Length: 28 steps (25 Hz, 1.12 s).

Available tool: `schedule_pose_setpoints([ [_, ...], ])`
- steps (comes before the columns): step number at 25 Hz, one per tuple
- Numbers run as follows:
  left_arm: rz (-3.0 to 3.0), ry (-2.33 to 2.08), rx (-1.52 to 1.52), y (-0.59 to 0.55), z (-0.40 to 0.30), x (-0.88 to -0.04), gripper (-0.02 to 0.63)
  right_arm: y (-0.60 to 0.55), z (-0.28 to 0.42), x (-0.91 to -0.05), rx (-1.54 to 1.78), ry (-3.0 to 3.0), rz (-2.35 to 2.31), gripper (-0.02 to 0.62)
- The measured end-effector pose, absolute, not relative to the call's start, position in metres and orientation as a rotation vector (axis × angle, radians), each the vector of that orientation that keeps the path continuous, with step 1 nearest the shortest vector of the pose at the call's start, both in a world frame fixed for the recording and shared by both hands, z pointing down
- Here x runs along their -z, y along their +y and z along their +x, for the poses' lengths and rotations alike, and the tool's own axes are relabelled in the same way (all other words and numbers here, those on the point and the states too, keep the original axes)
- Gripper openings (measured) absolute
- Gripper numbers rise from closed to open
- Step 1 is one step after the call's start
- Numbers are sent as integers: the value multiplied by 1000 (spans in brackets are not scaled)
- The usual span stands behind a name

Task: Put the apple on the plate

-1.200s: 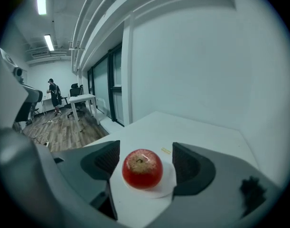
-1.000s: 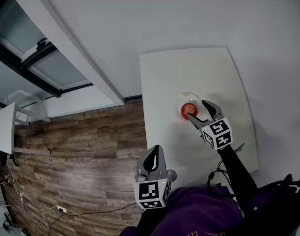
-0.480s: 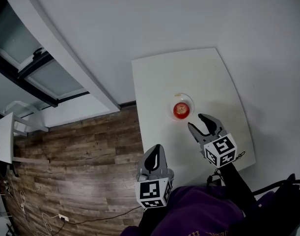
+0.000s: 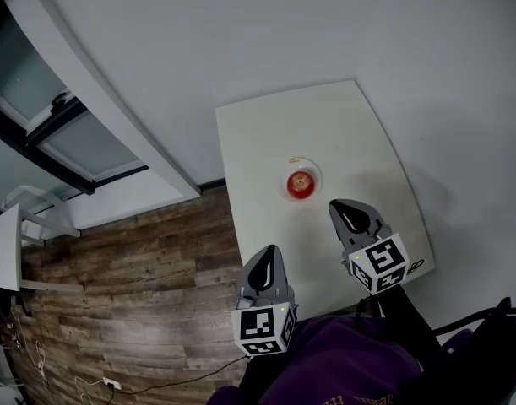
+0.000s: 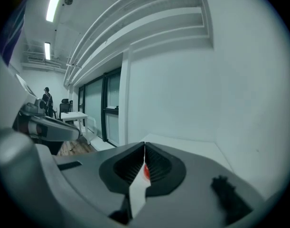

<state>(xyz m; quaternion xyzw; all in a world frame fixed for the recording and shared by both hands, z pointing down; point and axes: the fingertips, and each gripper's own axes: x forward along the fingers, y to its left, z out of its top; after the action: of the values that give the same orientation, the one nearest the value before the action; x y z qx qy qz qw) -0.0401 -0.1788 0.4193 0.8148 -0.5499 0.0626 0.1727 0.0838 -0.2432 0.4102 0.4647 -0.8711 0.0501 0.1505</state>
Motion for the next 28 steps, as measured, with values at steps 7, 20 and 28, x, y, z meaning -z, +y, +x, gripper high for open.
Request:
schedule_pose_setpoints([
  [7,2345,-1541,-160,-172,-29,-413,6,-230,86,-401,-134,-2510,1352,11],
  [20,2364,-1535,-147,-167,-22,-409,6,-223,88,-400,-132,-2507,1357,11],
  [28,2361,-1537,-142,-166,-23,-409,6,-222,85,-400,-128,-2515,1345,11],
])
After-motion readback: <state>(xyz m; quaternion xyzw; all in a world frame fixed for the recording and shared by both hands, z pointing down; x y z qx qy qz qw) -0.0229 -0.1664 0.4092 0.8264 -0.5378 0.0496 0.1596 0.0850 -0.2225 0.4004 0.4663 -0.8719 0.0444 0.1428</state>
